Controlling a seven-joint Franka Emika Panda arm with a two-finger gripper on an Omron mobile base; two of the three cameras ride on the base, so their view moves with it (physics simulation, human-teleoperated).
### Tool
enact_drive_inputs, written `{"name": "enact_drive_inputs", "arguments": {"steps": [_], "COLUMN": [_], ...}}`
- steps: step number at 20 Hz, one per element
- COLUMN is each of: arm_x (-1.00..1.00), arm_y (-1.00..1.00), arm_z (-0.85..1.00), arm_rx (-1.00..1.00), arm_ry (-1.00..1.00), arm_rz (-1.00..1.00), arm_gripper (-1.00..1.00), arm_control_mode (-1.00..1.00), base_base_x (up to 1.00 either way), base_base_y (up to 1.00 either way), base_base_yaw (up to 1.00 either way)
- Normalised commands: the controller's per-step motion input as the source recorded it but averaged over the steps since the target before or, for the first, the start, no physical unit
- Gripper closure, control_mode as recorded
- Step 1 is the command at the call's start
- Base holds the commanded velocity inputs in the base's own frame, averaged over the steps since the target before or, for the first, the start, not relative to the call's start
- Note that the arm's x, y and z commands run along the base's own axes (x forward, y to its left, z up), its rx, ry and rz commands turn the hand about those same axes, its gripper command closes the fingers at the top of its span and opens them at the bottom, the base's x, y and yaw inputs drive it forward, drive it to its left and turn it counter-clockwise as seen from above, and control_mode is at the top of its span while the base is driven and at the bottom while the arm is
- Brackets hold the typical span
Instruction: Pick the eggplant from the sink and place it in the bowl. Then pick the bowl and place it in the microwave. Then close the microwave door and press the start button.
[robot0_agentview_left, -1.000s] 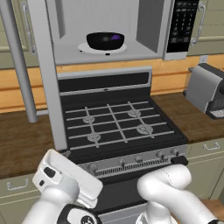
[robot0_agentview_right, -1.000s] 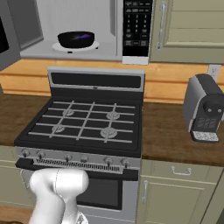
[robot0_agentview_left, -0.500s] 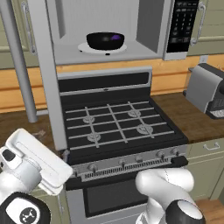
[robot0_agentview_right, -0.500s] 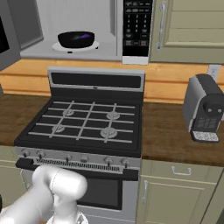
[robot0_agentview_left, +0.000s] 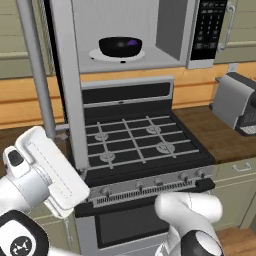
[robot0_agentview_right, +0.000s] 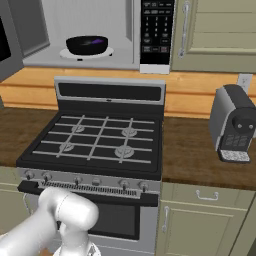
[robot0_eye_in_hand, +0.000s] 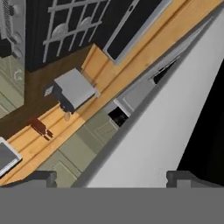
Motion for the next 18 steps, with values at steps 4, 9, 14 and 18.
{"name": "enact_drive_inputs", "arguments": {"steps": [4,9,14,18], "arm_x": [-0.43,-0.29,-0.04,0.02], "arm_y": [-1.00,-1.00,-1.00,-1.00], "arm_z": [0.04,0.01,0.00,0.00], "arm_rx": [0.02,0.01,0.03,0.04], "arm_ry": [-0.17,-0.14,-0.09,-0.03], "arm_rz": [0.00,0.00,0.00,0.00], "arm_gripper": [-1.00,-1.00,-1.00,-1.00], "arm_control_mode": [-1.00,-1.00,-1.00,-1.00], "base_base_x": [0.00,0.00,0.00,0.00], "base_base_y": [0.00,0.00,0.00,0.00], "base_base_yaw": [0.00,0.00,0.00,0.00]}}
